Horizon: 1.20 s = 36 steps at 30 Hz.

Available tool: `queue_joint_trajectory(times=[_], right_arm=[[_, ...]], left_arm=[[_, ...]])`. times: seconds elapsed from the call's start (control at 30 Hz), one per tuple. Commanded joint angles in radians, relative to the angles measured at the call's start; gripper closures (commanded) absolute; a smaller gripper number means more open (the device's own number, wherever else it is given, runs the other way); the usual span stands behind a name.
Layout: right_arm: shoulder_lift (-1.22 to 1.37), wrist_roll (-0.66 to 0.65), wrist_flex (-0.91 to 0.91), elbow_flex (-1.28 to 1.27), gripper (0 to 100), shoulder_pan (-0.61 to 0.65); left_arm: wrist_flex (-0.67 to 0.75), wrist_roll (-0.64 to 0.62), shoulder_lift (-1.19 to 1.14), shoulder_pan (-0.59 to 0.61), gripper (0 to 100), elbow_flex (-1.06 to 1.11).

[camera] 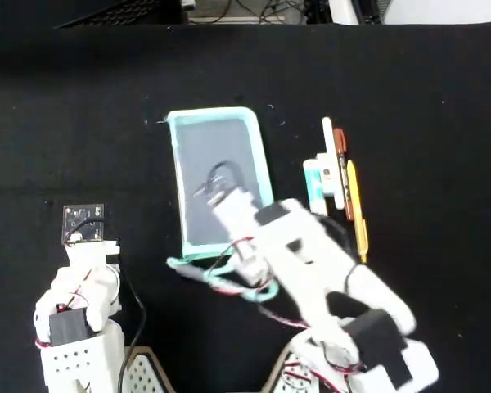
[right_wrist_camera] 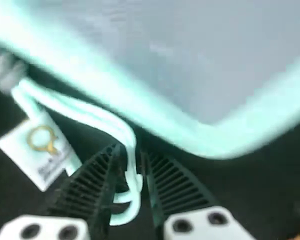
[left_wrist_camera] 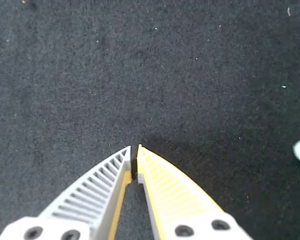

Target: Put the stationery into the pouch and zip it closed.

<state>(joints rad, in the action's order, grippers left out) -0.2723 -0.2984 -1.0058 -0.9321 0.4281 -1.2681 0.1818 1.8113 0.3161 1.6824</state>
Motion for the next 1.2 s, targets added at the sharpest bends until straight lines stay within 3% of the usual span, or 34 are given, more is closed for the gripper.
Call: queue_joint_trajectory(times=[0.0, 0.17, 0.3, 0.47, 0.53, 0.7, 0.8, 1.17], right_arm=[[-0.131, -0.003, 0.02, 0.005, 98.6, -0.133], [-0.311, 0.011, 0.06, -0.096, 98.6, -0.15], [-0.421, -0.04, -0.055, -0.111, 96.0, -0.15], [-0.496, -0.149, -0.27, -0.065, 73.0, -0.127], [-0.512, -0.15, -0.302, -0.054, 68.2, -0.077], [-0.545, -0.149, -0.365, -0.041, 72.2, 0.152], [-0.539, -0.143, -0.279, -0.047, 73.1, 0.252], [-0.113, -0.143, -0.089, 0.071, 73.1, 0.285]], left_arm=[[-0.005, 0.006, 0.008, -0.008, 95, 0.016], [-0.005, 0.006, 0.008, -0.008, 95, 0.016], [-0.005, 0.006, 0.008, -0.008, 95, 0.016], [-0.005, 0.006, 0.008, -0.008, 95, 0.016], [-0.005, 0.006, 0.008, -0.008, 95, 0.016], [-0.005, 0.006, 0.008, -0.008, 95, 0.016], [-0.005, 0.006, 0.008, -0.008, 95, 0.016], [-0.005, 0.006, 0.008, -0.008, 95, 0.016]])
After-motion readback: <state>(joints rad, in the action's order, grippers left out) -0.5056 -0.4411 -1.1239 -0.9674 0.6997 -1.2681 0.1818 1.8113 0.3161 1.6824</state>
